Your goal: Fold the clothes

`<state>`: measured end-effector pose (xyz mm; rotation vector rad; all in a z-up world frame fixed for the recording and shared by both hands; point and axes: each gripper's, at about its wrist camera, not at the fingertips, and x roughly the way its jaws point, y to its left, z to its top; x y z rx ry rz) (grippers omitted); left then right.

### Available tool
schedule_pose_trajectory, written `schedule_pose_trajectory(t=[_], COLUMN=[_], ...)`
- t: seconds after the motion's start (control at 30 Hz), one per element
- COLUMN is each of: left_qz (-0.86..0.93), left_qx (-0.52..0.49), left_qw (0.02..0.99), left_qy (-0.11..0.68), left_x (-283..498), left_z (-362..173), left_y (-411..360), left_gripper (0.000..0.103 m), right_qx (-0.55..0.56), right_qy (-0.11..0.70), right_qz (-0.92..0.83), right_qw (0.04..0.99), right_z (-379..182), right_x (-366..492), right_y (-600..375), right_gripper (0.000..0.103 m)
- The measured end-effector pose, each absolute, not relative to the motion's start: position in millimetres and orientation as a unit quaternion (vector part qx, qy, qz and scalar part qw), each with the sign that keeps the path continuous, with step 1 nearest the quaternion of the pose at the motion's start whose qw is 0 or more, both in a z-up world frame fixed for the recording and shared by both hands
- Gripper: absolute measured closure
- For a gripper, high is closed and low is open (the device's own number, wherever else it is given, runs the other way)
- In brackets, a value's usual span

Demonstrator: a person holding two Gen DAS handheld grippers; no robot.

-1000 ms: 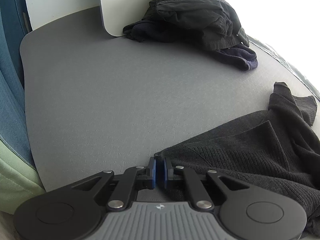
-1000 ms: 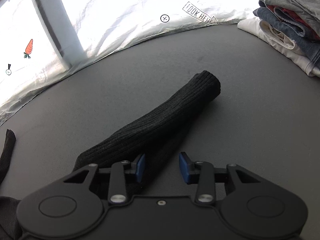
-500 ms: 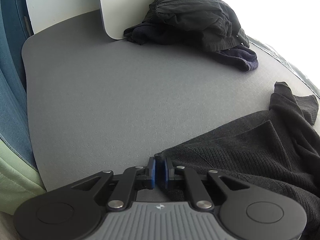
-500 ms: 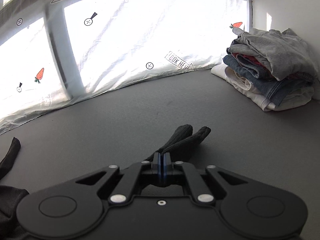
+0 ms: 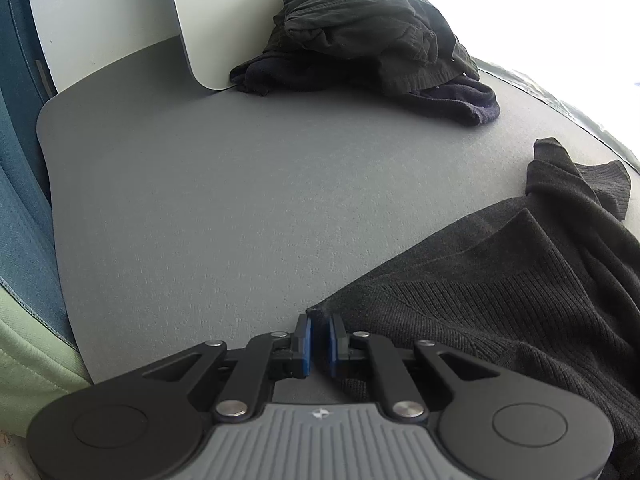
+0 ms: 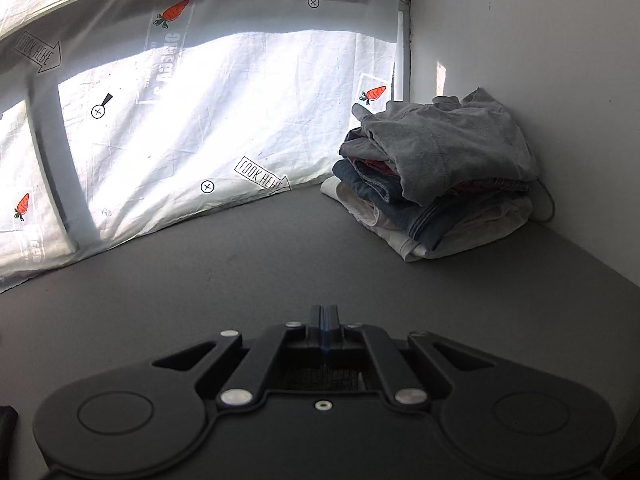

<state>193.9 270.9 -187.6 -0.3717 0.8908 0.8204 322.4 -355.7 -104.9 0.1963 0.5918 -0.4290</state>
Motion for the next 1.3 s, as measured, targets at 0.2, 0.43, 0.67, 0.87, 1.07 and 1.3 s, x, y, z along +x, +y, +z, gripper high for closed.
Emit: schedule_pose_trajectory(t=[0.2,0.43,0.67,0.87,1.07,1.3], left_qz=[0.393,0.403,0.392,0.404,0.423,0.437], left_qx=[-0.197,-0.219,-0.21,-0.193,-0.195,-0.199], left_qw=[0.8,0.794,0.802,0.815,0.81,0.803], left_qy=[0.408,0.399,0.4,0.368,0.355,0.353], left_x=[187,180,180,173,174,179], left_z=[-187,-187,-190,-198,-200,-201], left_y=[269,262,236,218,213,211], left_gripper=[0.082,0.065,0.056,0.055,0.054,0.05], right_qx=[0.147,0.271,0.276,0.111,-0.032,-0.134], right_qy=[0.372,0.384,0.452,0.502,0.456,0.422], right_qz=[-0.225,-0.195,-0.13,-0.12,-0.095,0.02], right_qw=[0.889,0.861,0.838,0.849,0.884,0.896], right_z=[-164,-190,-198,-189,-148,-136], right_x=[329,332,349,373,405,441], right_y=[-376,-389,-374,-339,-292,-217], right_gripper=[0.099,0.068,0.051,0.096,0.097,0.085])
